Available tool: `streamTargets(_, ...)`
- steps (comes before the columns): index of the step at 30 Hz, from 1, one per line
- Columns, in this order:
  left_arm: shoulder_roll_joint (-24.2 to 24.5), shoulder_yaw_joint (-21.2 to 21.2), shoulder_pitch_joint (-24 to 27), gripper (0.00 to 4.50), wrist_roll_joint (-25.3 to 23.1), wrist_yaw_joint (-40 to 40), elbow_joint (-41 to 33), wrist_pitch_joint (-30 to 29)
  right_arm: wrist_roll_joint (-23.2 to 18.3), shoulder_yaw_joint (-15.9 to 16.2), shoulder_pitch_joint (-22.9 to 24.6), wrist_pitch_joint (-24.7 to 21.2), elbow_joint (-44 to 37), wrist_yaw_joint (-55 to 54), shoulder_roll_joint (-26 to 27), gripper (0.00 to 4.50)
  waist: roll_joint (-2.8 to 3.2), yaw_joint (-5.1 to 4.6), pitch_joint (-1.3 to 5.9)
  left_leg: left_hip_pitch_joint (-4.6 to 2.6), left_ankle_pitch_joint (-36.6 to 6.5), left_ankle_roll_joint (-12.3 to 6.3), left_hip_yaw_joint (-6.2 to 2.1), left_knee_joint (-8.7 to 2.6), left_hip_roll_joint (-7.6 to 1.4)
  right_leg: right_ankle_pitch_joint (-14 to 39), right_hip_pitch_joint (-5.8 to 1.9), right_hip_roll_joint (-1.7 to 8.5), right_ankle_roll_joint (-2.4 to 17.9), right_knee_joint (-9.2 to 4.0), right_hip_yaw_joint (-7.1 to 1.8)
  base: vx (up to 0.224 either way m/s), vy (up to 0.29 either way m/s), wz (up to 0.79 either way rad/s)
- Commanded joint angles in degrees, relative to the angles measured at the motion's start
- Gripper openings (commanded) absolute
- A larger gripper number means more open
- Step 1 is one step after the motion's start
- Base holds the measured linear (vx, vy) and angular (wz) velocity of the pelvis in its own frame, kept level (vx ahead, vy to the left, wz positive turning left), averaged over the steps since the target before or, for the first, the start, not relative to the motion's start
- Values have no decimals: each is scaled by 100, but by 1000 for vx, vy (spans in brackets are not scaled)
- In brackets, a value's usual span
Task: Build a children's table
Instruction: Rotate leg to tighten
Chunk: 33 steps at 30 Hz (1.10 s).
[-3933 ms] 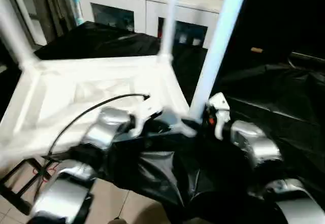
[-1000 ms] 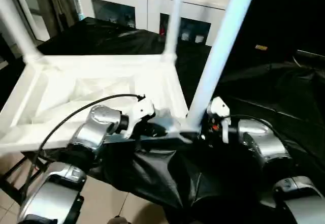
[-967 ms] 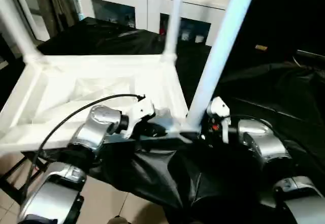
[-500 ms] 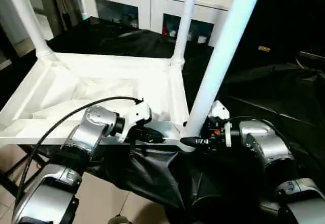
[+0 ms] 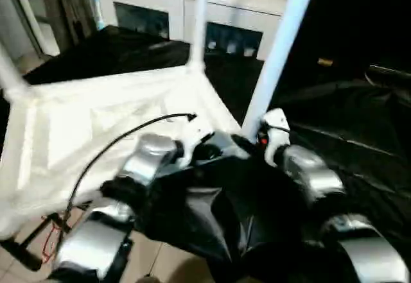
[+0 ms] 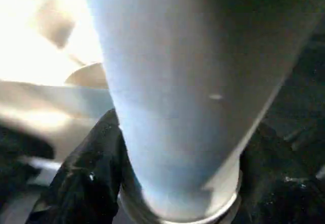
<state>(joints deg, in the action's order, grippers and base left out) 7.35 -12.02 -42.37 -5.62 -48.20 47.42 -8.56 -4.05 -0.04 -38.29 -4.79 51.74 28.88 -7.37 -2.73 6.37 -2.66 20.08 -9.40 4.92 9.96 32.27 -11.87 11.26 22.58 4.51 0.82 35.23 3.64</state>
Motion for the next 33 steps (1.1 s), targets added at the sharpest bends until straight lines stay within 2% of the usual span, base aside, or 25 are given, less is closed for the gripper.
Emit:
streamTargets(1,-438,-36,-122,0,153,144,-58,104,345,502,148,-182,350,27,508,266,8,-2,316,-19,-1372,-19,-9,-358,-113,1315,-240,369,1001,-482,-252,0,0,0)
streamTargets(3,-447,-57,-117,0,144,126,-76,119,372,533,114,-120,403,31,549,322,14,0,322,-13,-1332,-50,-10,-360,-114,1233,-249,371,1004,-474,-251,0,0,0)
streamTargets(7,-365,-72,-110,0,129,49,-63,141,348,496,-18,-33,532,37,502,346,33,-15,300,-22,-1574,-24,-21,-384,-126,1460,-234,371,1002,-501,-247,0,0,0)
streamTargets(9,-226,-65,-59,0,144,-139,-128,170,384,559,-15,245,410,357,346,369,33,-14,306,-21,-1591,-21,-27,-389,-133,1453,-235,376,987,-498,-248,0,0,0)
streamTargets(12,-93,-85,-5,0,175,-401,-193,230,363,599,42,586,278,833,191,369,20,-12,327,-8,-1425,-98,-11,-361,-127,1063,-256,373,1070,-463,-255,0,0,0)
streamTargets(13,56,-111,58,0,194,-686,-260,291,327,647,114,857,123,1349,30,369,11,-10,336,6,-1276,-158,-4,-346,-120,834,-275,370,1124,-436,-256,0,0,0)
streamTargets(15,172,-128,101,0,204,-878,-298,361,272,673,160,963,22,1756,-75,369,-7,15,357,35,-956,-338,7,-311,-113,317,-312,364,1248,-377,-248,0,0,0)
streamTargets(17,357,-152,158,0,246,-1230,-357,495,148,733,231,1057,-133,2408,-242,369,5,20,355,41,-848,-460,13,-297,-118,107,-317,350,1326,-359,-237,0,0,0)
streamTargets(18,357,-152,158,0,246,-1230,-357,495,148,733,231,1057,-133,2408,-242,369,13,26,351,37,-826,-478,16,-298,-124,79,-313,350,1344,-356,-234,0,0,0)
streamTargets(19,535,-176,225,0,314,-1608,-463,577,44,819,314,1024,-304,3009,-407,369,-4,18,346,35,-852,-475,23,-301,-132,117,-305,342,1384,-354,-225,0,0,0)
streamTargets(20,593,-180,248,0,336,-1730,-498,604,20,851,342,1021,-354,3206,-459,369,2,43,347,34,-878,-498,22,-293,-144,179,-318,338,1415,-347,-214,0,0,0)
streamTargets(22,757,-198,316,0,396,-2050,-626,608,-75,923,428,970,-516,3720,-602,369,21,44,343,25,-968,-511,23,-297,-167,250,-298,346,1452,-348,-216,0,0,0)
streamTargets(23,871,-227,363,0,411,-2252,-696,640,-115,967,474,978,-600,3984,-683,369,7,53,334,23,-1018,-490,26,-304,-177,313,-287,349,1458,-355,-218,0,0,0)
streamTargets(25,957,-257,391,0,386,-2343,-713,680,-128,1021,507,952,-658,4189,-751,369,25,57,332,19,-1096,-441,21,-312,-177,451,-277,357,1455,-360,-219,0,0,0)
streamTargets(26,1002,-268,407,0,382,-2389,-720,708,-110,1060,526,959,-682,4275,-787,369,9,54,322,20,-1168,-390,19,-321,-177,589,-275,357,1432,-376,-218,0,0,0)
streamTargets(29,1129,-276,459,0,398,-2542,-771,723,-26,1187,608,956,-767,4533,-871,369,13,60,312,13,-1269,-299,14,-336,-177,821,-262,364,1366,-392,-226,0,0,0)
streamTargets(33,1190,-267,489,0,414,-2662,-823,747,-129,1206,695,790,-962,4777,-892,356,9,75,320,11,-1187,-302,14,-331,-174,750,-265,360,1339,-383,-230,0,0,0)
